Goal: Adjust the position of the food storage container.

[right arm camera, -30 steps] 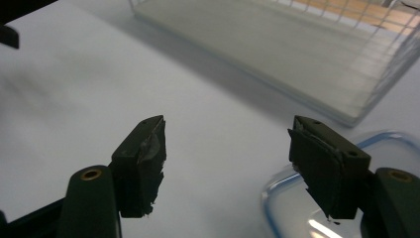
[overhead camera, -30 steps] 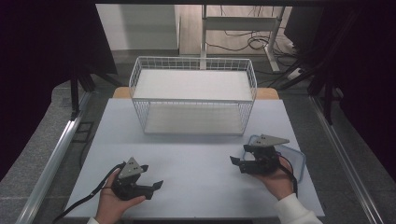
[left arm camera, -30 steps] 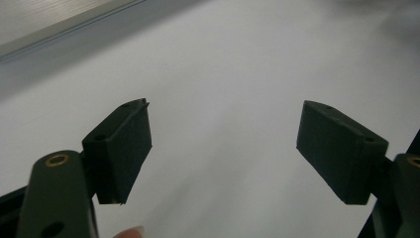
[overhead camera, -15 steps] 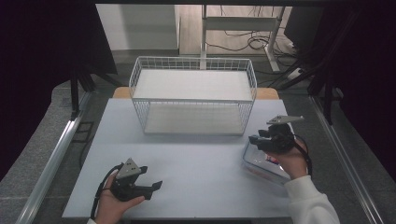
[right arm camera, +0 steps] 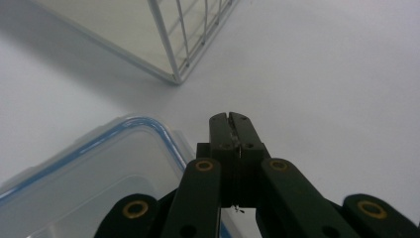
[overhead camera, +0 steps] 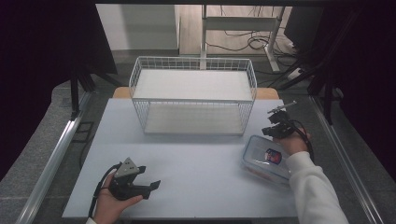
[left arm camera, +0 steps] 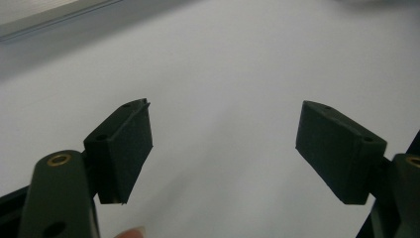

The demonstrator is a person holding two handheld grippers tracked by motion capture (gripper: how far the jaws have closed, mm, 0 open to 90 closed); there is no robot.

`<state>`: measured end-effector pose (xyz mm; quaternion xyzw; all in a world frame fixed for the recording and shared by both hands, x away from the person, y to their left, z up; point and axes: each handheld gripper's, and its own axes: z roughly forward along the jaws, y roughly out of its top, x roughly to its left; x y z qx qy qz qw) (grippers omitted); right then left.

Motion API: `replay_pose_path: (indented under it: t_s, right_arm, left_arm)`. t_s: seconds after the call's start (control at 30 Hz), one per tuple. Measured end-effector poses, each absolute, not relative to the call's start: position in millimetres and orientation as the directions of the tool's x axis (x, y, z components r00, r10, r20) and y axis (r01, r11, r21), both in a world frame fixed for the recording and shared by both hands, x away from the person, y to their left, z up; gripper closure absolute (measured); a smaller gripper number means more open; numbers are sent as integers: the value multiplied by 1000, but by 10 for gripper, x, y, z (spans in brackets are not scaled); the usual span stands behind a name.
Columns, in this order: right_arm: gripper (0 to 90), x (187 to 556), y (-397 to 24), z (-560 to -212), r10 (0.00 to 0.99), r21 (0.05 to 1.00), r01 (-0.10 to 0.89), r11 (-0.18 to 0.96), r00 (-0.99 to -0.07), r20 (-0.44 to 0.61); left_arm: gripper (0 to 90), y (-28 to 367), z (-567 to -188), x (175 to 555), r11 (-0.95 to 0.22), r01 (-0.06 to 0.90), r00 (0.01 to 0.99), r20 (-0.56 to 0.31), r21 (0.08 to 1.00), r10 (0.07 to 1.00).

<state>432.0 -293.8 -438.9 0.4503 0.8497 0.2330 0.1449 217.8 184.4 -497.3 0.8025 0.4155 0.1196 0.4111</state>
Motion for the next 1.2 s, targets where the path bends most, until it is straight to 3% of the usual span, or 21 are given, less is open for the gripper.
replay_pose_path:
  t_s: [0.33, 0.93, 1.03, 1.2]
  right_arm:
    - [887, 4360, -2900, -4500, 797, 469, 689, 553, -601, -57]
    - [887, 4011, -2427, -4512, 650, 437, 561, 703, -756, -76]
    - [886, 3984, -2420, -4501, 646, 435, 550, 713, -757, -103]
    - [885, 3896, -2735, -4221, 746, 530, 591, 609, -653, -129]
  left_arm:
    - [216, 1840, -4987, 2168, -320, 572, 626, -151, 755, 765]
    - [216, 1778, -5004, 2151, -338, 573, 644, -155, 746, 749]
    - [216, 1780, -5006, 2151, -338, 574, 644, -156, 745, 749]
    - [216, 1783, -5007, 2142, -338, 574, 645, -158, 746, 747]
